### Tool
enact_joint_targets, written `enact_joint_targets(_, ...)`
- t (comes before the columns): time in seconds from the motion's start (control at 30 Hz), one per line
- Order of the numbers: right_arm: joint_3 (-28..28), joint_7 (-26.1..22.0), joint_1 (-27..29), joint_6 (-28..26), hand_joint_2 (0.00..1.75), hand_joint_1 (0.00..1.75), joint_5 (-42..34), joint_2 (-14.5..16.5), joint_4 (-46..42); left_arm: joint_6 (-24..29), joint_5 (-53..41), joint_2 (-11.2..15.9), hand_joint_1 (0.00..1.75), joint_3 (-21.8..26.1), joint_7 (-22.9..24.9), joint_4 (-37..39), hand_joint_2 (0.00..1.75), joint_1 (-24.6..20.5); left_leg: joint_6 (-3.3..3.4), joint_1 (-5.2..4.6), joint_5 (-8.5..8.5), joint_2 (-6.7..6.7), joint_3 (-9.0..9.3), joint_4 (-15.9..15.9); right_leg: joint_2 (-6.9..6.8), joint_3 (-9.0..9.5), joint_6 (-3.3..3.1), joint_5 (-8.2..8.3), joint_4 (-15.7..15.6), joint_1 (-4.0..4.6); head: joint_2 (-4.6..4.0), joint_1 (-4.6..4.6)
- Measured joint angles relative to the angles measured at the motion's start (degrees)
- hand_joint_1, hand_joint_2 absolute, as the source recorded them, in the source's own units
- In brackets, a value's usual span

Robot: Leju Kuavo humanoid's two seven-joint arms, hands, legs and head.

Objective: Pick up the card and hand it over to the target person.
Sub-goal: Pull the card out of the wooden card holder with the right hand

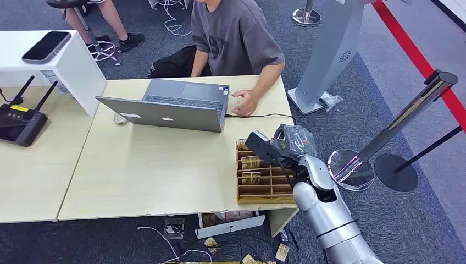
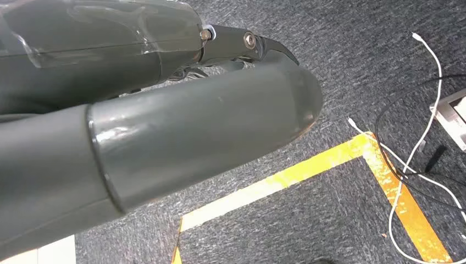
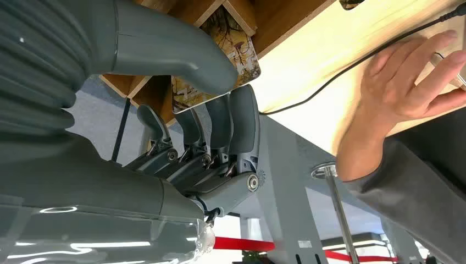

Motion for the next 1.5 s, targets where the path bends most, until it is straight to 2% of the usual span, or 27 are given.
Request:
enact_joint_targets(0.4,-0.01,0.17,0.00,0.28,1.75,1.40,-0.13,-0.13,-0.67,0.03,-0.01,-0.03,0.00,0.06,0.00,0.08,0.00,-0.02,-0.01,0.01,-0.17,-0.06,0.03,0.18,-0.03,0.06,0.04,-0.18,0.16,0.01,0.00,0.00)
enact_joint_targets(0.67,-0.16,1.65,-0.94,1.82,1.75,1.38,-1.61,-1.47,-7.44,0.22,-0.41,0.04,0.00,0.52,0.33,0.11,0.00,-0.03,0.00,0.00,-0.12,-0.06,-0.05,0.19,-0.03,-0.03,0.02,-0.14,0.17,-0.01,0.00,0.00)
enact_joint_targets(0.87,-0.09,1.94,-1.64,2.57,1.75,1.39,-2.74,-1.65,-9.06,0.09,-0.62,-0.09,0.00,0.65,0.29,0.03,0.00,0.00,-0.01,0.00,-0.20,-0.06,-0.05,0.27,-0.02,-0.03,0.04,-0.21,0.25,-0.01,0.00,0.00)
enact_joint_targets(1.3,-1.96,3.25,-6.80,3.03,1.75,1.38,-7.88,-2.84,-12.23,-0.06,-1.53,-0.21,0.00,0.91,0.57,-0.06,0.00,0.04,0.00,-0.01,-0.11,-0.05,-0.09,0.21,-0.02,-0.06,0.03,-0.12,0.18,-0.01,0.00,0.00)
enact_joint_targets(1.5,-1.93,3.30,-7.30,3.14,1.75,1.38,-8.10,-2.79,-12.16,-0.08,-1.58,-0.24,0.00,0.93,0.59,-0.04,0.00,0.02,-0.01,0.01,-0.20,-0.10,-0.01,0.27,-0.06,0.03,0.04,-0.22,0.23,0.01,0.00,0.00)
